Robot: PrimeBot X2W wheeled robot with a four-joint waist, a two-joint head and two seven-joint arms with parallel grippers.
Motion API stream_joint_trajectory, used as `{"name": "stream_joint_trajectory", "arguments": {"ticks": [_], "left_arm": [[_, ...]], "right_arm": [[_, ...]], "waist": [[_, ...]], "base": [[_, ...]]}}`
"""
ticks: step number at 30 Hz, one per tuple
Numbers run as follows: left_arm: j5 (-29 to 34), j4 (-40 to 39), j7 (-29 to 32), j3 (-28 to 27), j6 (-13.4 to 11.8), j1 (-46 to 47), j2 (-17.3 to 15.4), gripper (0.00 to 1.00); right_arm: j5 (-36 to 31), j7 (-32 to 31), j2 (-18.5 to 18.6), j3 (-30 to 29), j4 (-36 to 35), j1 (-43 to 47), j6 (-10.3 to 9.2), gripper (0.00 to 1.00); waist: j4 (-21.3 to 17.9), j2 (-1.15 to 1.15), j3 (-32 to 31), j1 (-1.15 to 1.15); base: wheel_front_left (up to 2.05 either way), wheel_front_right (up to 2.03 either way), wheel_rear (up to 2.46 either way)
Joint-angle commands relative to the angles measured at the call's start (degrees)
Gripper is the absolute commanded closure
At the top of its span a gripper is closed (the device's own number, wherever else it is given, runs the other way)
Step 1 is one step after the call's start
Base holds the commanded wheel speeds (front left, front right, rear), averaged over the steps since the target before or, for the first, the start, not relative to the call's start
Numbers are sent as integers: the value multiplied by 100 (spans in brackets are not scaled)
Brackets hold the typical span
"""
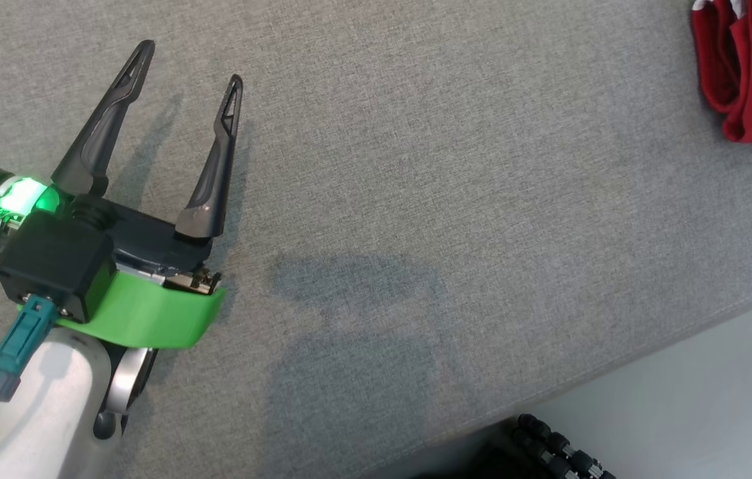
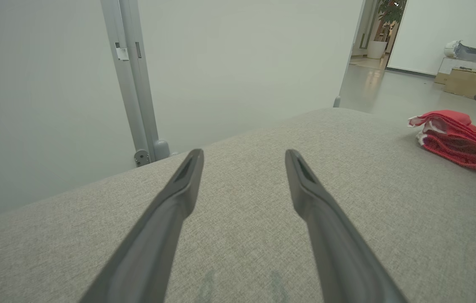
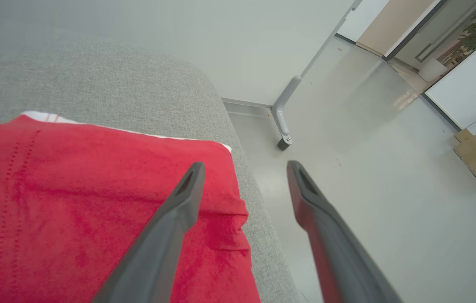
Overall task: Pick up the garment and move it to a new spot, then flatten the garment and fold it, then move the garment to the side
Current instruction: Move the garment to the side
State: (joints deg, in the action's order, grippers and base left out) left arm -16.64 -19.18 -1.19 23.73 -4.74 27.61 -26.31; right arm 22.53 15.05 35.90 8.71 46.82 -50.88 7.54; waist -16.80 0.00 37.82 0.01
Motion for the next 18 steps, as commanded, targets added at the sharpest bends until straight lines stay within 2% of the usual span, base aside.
{"name": "stream_joint_trajectory", "arguments": {"ticks": [1,9,13,14,18], "left_arm": [[-17,71,-71,-9,-36,-78,18,0],[-275,413,-379,-82,-214,-453,202,0],[-380,590,-555,-118,-272,-647,290,0],[-380,590,-555,-118,-272,-647,290,0],[-520,761,-725,-217,-377,-846,358,0]], "right_arm": [[-133,16,-139,-373,-286,192,-10,0],[-676,16,-1201,-1718,-1980,1369,-10,0],[-858,16,-1803,-1867,-2720,1916,-10,0],[-858,16,-1803,-1867,-2720,1916,-10,0],[-1007,16,-2251,-1663,-3199,2426,-9,0]], "waist": [[22,0,-155,-1],[97,0,-831,-1],[230,0,-1199,-1],[230,0,-1199,-1],[406,0,-1541,-1]], "base": [[0,0,0],[0,0,0],[0,0,0],[0,0,0],[0,0,0]]}}
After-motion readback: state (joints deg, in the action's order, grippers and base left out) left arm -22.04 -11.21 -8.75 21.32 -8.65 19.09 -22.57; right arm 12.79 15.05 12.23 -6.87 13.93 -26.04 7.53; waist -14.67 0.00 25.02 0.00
